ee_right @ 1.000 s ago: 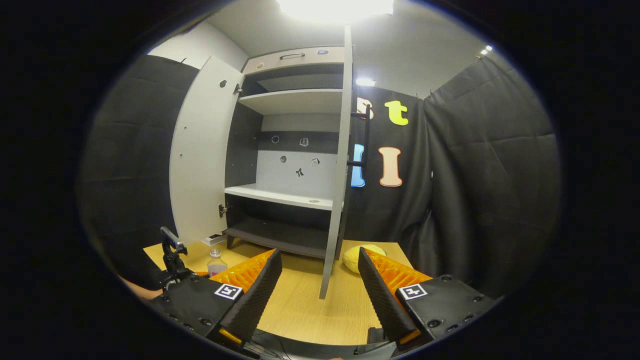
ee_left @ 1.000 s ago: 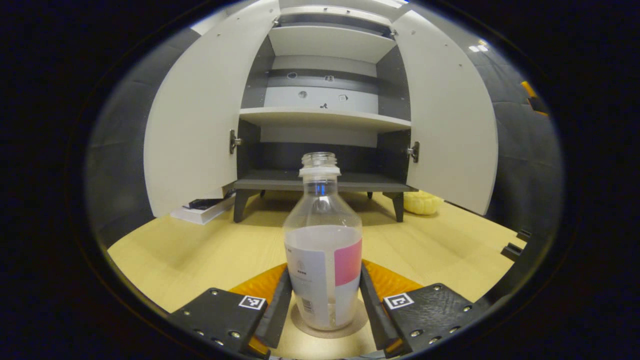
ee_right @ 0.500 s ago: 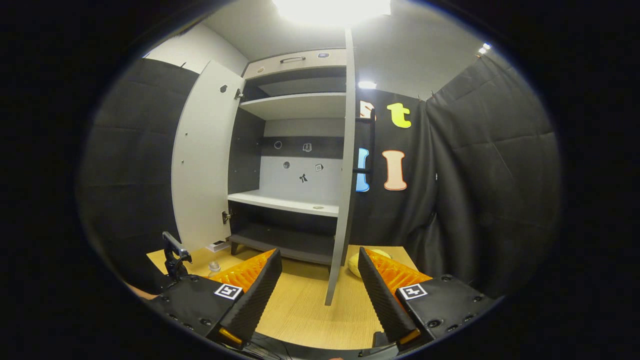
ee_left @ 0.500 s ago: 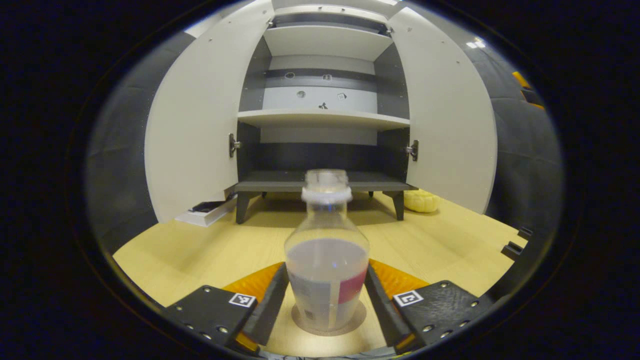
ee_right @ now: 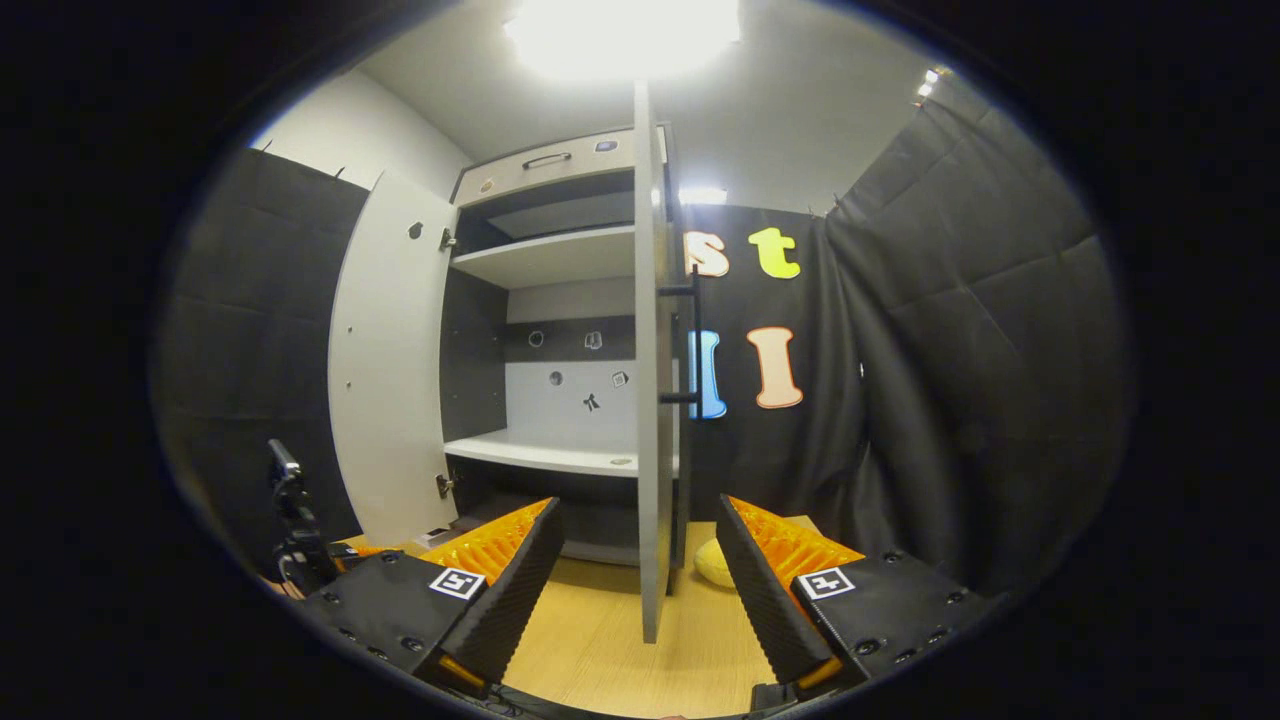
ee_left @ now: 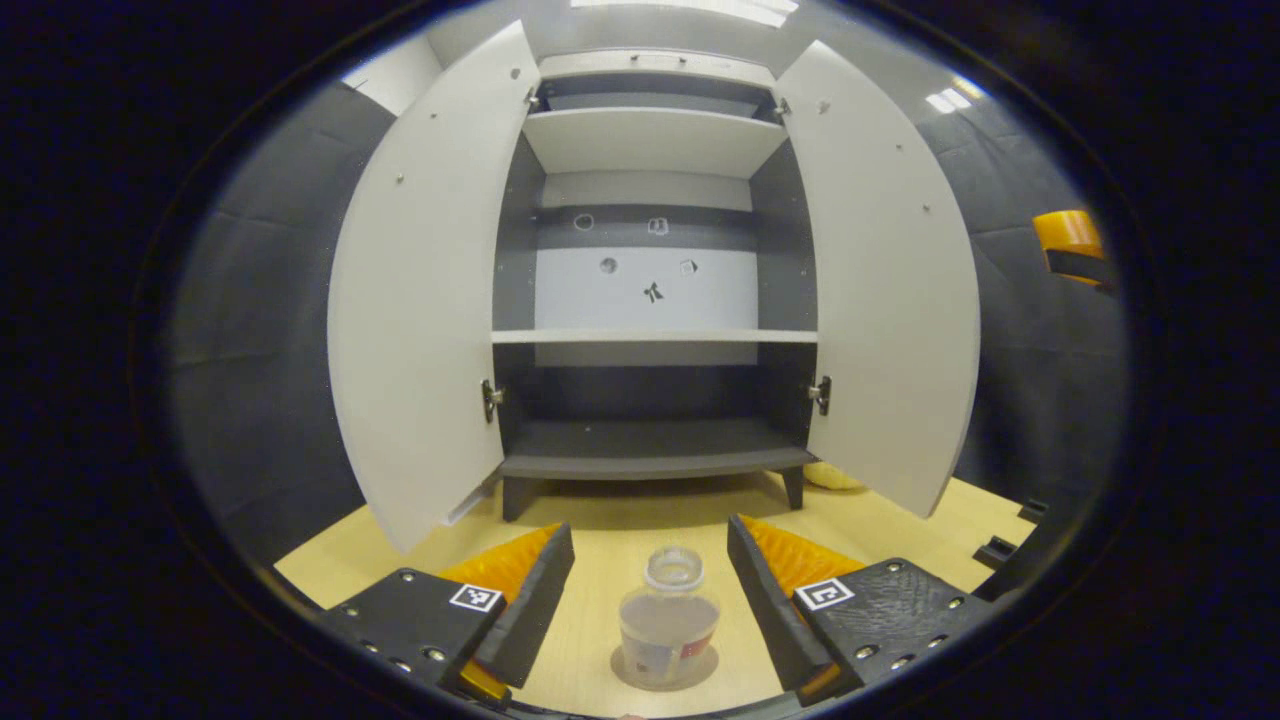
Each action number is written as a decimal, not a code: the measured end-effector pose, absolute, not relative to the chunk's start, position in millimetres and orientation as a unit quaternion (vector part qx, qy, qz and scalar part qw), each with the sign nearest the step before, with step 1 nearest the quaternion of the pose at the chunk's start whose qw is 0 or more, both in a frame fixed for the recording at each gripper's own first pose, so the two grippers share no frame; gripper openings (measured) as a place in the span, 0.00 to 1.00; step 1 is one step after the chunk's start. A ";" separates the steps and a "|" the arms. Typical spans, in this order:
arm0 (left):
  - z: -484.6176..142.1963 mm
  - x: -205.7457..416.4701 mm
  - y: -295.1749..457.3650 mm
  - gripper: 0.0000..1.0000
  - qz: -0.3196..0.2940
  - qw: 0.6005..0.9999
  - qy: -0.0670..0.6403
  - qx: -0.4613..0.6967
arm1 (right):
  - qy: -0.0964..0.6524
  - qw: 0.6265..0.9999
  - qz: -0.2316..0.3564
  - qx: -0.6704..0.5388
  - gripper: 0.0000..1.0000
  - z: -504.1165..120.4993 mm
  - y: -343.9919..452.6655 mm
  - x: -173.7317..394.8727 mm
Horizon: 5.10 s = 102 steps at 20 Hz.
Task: Grasp the bottle in the cabinet with the left hand and place it on the coaster, then close the right door with the right hand and the left door with the left hand.
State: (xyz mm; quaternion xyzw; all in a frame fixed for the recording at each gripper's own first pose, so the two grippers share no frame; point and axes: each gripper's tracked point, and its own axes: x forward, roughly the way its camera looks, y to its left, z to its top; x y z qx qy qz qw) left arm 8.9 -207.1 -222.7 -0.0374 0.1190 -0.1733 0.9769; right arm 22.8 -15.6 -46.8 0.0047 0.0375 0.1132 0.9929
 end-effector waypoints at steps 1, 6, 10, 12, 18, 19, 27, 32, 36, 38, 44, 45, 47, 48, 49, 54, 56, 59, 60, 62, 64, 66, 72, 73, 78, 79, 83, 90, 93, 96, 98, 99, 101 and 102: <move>-210.3 6.2 -207.2 0.90 -0.177 0.977 0.116 -0.035 | 0.030 0.994 0.104 0.005 0.96 -42.0 -23.7 27.5; -156.1 4.6 -190.9 0.90 -0.175 0.978 0.102 -0.055 | 0.024 0.999 0.043 0.008 0.96 -23.8 -65.3 58.1; -123.6 5.3 -165.7 0.90 -0.163 0.979 0.096 -0.075 | 0.021 1.000 -0.013 0.003 0.97 -7.7 -94.6 86.5; -108.9 10.8 -144.0 0.90 -0.147 0.983 0.082 -0.073 | 0.017 0.999 -0.038 0.007 0.97 2.4 -100.5 99.6; -91.9 28.2 -68.1 0.90 -0.084 0.992 0.058 -0.072 | 0.005 0.995 -0.096 -0.005 0.97 23.3 -95.0 132.9; -95.7 29.2 -57.0 0.90 -0.071 0.993 0.056 -0.073 | 0.001 0.995 -0.104 -0.011 0.97 25.9 -93.8 136.1; -107.3 57.5 16.7 0.90 -0.023 0.996 0.055 -0.067 | 0.013 0.989 -0.146 -0.038 0.95 26.5 -79.4 148.0; -115.1 79.6 42.6 0.96 -0.019 0.996 0.061 -0.070 | 0.010 0.988 -0.151 -0.039 0.95 28.5 -67.8 144.3; -116.6 94.7 57.3 0.96 -0.024 0.996 0.056 -0.068 | 0.006 0.988 -0.153 -0.027 0.95 27.1 -52.6 141.7; -118.9 100.7 62.6 0.96 -0.025 0.996 0.056 -0.069 | 0.002 0.988 -0.153 -0.026 0.92 27.5 -44.5 139.3; -131.1 116.0 73.0 0.90 -0.037 0.995 0.061 -0.075 | -0.003 0.988 -0.154 -0.013 0.95 26.3 -20.6 136.2; -133.6 117.5 73.6 0.90 -0.040 0.994 0.063 -0.077 | -0.004 0.988 -0.152 -0.010 0.95 25.7 -16.5 135.9; -138.9 121.9 76.9 0.90 -0.043 0.994 0.067 -0.079 | -0.004 0.989 -0.146 -0.011 0.95 24.9 -5.2 136.2; -139.9 123.4 79.0 0.90 -0.044 0.994 0.068 -0.079 | -0.004 0.990 -0.142 -0.014 0.95 24.5 0.5 136.7; -141.6 125.8 81.3 0.97 -0.045 0.994 0.068 -0.079 | -0.004 0.990 -0.138 -0.016 0.92 24.9 7.3 137.7; -143.3 124.9 96.6 0.96 -0.043 0.993 0.069 -0.080 | -0.006 0.994 -0.110 -0.013 0.95 23.6 41.1 146.0; -146.1 124.4 104.0 0.96 -0.039 0.994 0.071 -0.079 | -0.007 0.995 -0.097 -0.007 0.95 23.5 50.1 149.4; -145.2 118.8 116.5 0.96 -0.028 0.994 0.070 -0.077 | -0.007 0.997 -0.079 -0.008 0.95 20.6 70.6 159.5; -144.0 117.2 121.3 0.96 -0.024 0.994 0.069 -0.076 | -0.008 0.997 -0.073 -0.010 0.95 21.1 77.2 161.6; -143.2 112.9 129.5 0.96 -0.016 0.995 0.069 -0.076 | -0.006 0.998 -0.060 -0.011 0.95 19.5 89.3 168.9; -145.7 110.9 135.4 0.96 -0.010 0.995 0.071 -0.076 | -0.004 0.999 -0.046 -0.011 0.95 17.9 99.7 174.9; -146.5 108.4 137.8 0.90 -0.004 0.994 0.073 -0.077 | -0.001 0.999 -0.034 -0.013 0.95 14.4 109.0 182.2; -144.1 106.5 141.7 0.96 0.006 0.993 0.079 -0.087 | 0.000 1.000 -0.018 -0.018 0.95 12.0 119.2 186.7; -142.0 106.0 142.4 0.90 0.006 0.993 0.078 -0.087 | 0.002 1.000 -0.016 -0.015 0.95 11.3 119.1 185.5; -113.2 121.0 143.5 0.90 0.010 0.994 0.070 -0.078 | 0.000 1.000 -0.024 -0.021 0.95 9.7 101.5 170.2; -104.6 126.2 144.5 0.90 0.012 0.994 0.070 -0.078 | -0.001 0.999 -0.026 -0.021 0.95 8.5 96.3 166.1; -62.2 149.6 144.5 0.90 0.017 0.996 0.050 -0.073 | 0.008 0.999 -0.031 -0.014 0.95 -3.0 75.5 150.0; -11.2 169.8 131.7 0.96 0.016 0.998 0.025 -0.055 | 0.030 0.998 -0.060 0.002 0.95 -24.5 26.8 125.0; -4.0 171.8 113.5 0.90 0.007 0.998 0.017 -0.061 | 0.037 0.997 -0.071 0.009 0.95 -29.6 7.4 117.7; -0.9 169.2 101.7 0.96 0.018 0.999 0.013 -0.042 | 0.040 0.996 -0.082 0.013 0.95 -34.0 -12.4 110.5; -2.4 169.5 99.2 0.89 0.027 0.999 0.015 -0.034 | 0.043 0.995 -0.086 0.018 0.95 -36.0 -23.7 106.5; -2.1 170.5 98.0 0.96 0.029 0.999 0.016 -0.032 | 0.045 0.995 -0.087 0.020 0.95 -36.7 -28.4 105.2; -2.1 168.9 95.6 0.96 0.035 0.999 0.016 -0.027 | 0.043 0.995 -0.092 0.024 0.95 -36.0 -38.5 102.3; -1.5 167.6 94.4 0.96 0.038 0.999 0.016 -0.023 | 0.043 0.995 -0.092 0.026 0.95 -35.5 -42.1 101.1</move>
